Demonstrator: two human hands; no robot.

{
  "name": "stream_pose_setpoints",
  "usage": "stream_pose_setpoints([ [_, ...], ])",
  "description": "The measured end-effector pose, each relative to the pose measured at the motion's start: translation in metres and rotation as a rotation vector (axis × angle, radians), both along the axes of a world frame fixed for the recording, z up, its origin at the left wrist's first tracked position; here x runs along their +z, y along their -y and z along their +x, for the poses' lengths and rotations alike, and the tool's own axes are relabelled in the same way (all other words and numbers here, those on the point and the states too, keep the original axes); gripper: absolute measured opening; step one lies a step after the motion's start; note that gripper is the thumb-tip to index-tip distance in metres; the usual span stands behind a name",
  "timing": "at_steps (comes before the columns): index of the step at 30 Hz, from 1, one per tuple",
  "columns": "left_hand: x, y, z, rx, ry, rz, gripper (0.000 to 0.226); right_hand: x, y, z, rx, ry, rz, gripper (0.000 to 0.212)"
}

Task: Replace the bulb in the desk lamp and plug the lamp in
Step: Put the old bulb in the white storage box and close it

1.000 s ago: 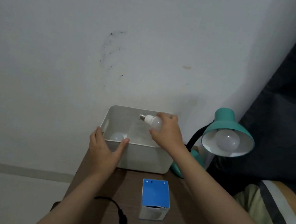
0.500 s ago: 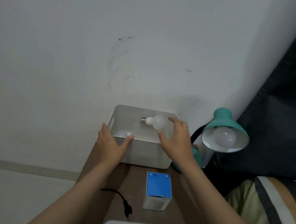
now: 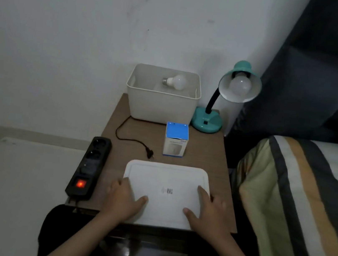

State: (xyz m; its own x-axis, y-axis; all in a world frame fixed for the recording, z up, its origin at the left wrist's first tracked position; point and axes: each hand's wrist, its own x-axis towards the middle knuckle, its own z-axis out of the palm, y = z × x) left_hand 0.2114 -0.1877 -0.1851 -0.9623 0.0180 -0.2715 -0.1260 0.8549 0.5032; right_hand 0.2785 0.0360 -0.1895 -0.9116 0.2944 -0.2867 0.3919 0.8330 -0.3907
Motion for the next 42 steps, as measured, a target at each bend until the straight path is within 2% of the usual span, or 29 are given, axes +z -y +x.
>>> stream_pose_setpoints([
  [4, -0.001, 0.000, 0.020, 0.001, -0.018, 0.112, 0.073, 0.000, 0.013, 0.009, -0.028, -0.078, -0.083, 0.077],
  [7, 0.012, 0.006, 0.022, 0.019, -0.153, 0.178, 0.069, 0.012, 0.016, 0.014, -0.033, -0.183, -0.129, 0.077],
  [10, 0.038, 0.012, 0.009, -0.003, -0.290, 0.177, 0.064, 0.038, 0.015, 0.007, 0.006, -0.335, -0.061, 0.074],
  [14, 0.085, 0.018, -0.040, -0.026, -0.407, 0.165, 0.071, 0.085, 0.013, -0.042, 0.073, -0.490, 0.003, 0.072],
  [17, 0.120, 0.017, -0.091, -0.030, -0.447, 0.179, 0.066, 0.113, 0.012, -0.100, 0.112, -0.564, 0.061, 0.068],
  [21, 0.157, 0.009, -0.162, -0.046, -0.395, 0.157, 0.057, 0.138, 0.011, -0.181, 0.127, -0.507, 0.085, 0.066],
  [26, 0.167, -0.003, -0.250, -0.094, -0.350, 0.089, 0.054, 0.140, 0.002, -0.267, 0.102, -0.436, 0.055, 0.059],
  [29, 0.158, -0.013, -0.290, -0.107, -0.330, 0.074, 0.033, 0.137, -0.007, -0.303, 0.068, -0.388, 0.039, 0.054],
  [32, 0.143, -0.020, -0.315, -0.110, -0.315, 0.047, 0.036, 0.130, -0.015, -0.326, 0.061, -0.342, 0.033, 0.051],
  [35, 0.126, -0.024, -0.324, -0.092, -0.332, 0.011, 0.048, 0.121, -0.019, -0.334, 0.060, -0.343, 0.063, 0.055],
  [42, 0.105, -0.022, -0.325, -0.139, -0.312, -0.059, 0.048, 0.099, -0.016, -0.334, 0.060, -0.412, 0.076, 0.061],
])
